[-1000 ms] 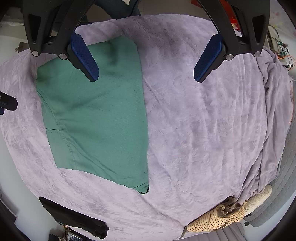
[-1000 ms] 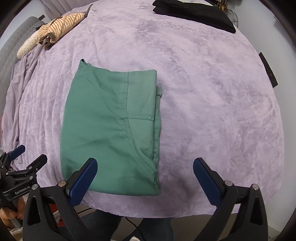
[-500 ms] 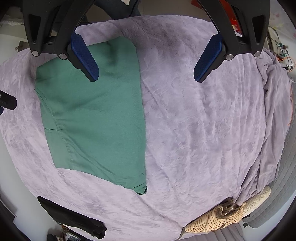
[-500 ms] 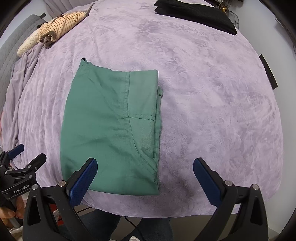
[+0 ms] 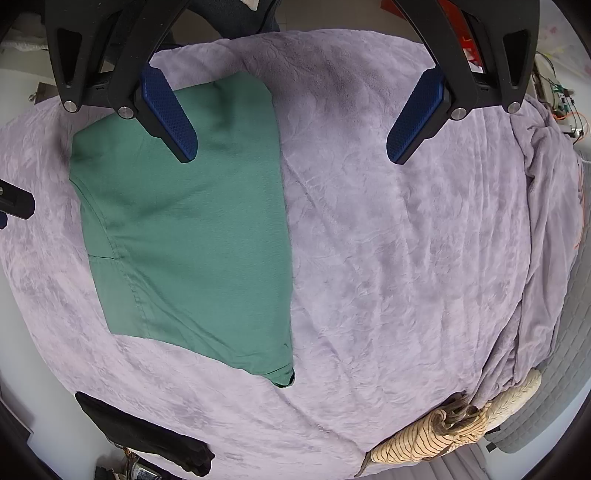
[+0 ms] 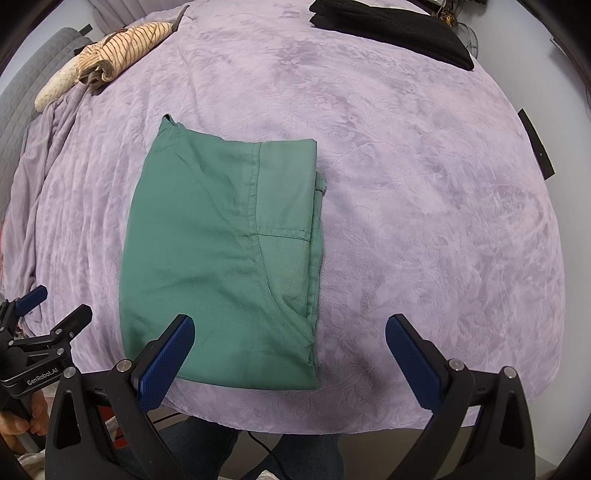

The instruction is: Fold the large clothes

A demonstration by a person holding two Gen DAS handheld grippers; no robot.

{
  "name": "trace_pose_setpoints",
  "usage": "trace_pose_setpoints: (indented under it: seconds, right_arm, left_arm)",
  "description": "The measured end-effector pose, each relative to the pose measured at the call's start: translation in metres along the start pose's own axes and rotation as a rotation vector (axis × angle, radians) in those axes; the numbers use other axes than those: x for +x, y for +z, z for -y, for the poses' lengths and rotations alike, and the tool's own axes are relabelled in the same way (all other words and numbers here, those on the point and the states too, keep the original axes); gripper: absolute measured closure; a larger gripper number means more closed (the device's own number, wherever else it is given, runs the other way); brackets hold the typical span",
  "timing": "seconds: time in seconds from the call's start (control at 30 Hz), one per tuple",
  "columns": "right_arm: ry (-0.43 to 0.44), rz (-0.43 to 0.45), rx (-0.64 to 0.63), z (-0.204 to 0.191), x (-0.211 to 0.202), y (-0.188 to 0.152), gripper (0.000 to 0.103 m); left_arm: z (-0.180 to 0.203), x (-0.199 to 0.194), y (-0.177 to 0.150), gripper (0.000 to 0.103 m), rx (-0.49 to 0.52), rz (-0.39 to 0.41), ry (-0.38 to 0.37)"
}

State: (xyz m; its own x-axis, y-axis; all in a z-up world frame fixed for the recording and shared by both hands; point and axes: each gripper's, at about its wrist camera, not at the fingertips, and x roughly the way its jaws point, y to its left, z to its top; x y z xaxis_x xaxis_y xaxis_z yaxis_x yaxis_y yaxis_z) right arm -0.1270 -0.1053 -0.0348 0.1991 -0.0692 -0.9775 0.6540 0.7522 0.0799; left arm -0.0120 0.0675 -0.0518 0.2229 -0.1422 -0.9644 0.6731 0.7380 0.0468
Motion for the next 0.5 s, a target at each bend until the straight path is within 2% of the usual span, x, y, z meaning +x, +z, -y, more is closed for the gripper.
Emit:
trace_pose_setpoints:
  seconds: [0.5]
  right_arm:
    - [-0.001,0.001,0.001,-0.0012,0.0003,-0.0005,0.000]
  left_arm:
    - [0.0005,0.0004,0.0005,0.000,0.000,-0.001,0.000]
